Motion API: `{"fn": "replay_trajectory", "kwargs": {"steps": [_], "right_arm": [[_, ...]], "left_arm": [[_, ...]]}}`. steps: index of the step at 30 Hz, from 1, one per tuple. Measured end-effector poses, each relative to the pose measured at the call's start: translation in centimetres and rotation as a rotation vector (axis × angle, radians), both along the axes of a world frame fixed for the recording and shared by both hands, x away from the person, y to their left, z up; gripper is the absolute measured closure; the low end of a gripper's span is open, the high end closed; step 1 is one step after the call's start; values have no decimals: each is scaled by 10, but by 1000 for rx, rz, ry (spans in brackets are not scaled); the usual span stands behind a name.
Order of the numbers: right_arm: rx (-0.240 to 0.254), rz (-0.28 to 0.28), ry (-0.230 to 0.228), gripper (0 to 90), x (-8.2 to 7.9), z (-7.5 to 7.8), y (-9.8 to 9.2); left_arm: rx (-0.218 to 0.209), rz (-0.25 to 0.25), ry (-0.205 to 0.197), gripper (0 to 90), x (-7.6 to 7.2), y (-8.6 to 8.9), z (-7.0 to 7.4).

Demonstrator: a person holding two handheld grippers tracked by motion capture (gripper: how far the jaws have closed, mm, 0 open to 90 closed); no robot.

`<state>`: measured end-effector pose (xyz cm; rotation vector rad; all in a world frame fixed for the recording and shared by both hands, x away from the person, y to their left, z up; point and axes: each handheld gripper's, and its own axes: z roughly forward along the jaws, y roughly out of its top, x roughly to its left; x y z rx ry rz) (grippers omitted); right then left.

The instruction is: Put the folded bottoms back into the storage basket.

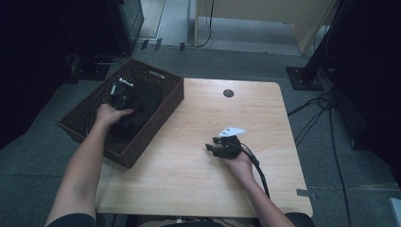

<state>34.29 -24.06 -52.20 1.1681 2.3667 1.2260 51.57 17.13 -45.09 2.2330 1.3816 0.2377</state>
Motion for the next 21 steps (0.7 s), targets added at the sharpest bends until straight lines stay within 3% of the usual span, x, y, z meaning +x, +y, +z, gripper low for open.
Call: {"fn": "replay_trajectory", "kwargs": {"steps": [5, 9, 10, 13, 16, 21], "right_arm": [[-1, 0, 0, 528, 0, 0, 0], [-1, 0, -2, 529, 0, 0, 0], [-1, 0, -2, 530, 0, 0, 0], [4, 0, 0, 530, 1, 0, -1], [7, 2, 1, 534, 1, 0, -1], [13, 2, 8, 551, 2, 0, -2]], "left_arm": [[-40, 11, -47, 425, -6, 9, 27], [-85, 33, -143, 445, -21, 16, 40], [-96, 43, -144, 468, -24, 17, 42], [-71, 50, -129, 470, -33, 18, 41], [-46, 38, -153, 476, -42, 18, 36], [-31, 67, -113, 490, -53, 22, 17]]}}
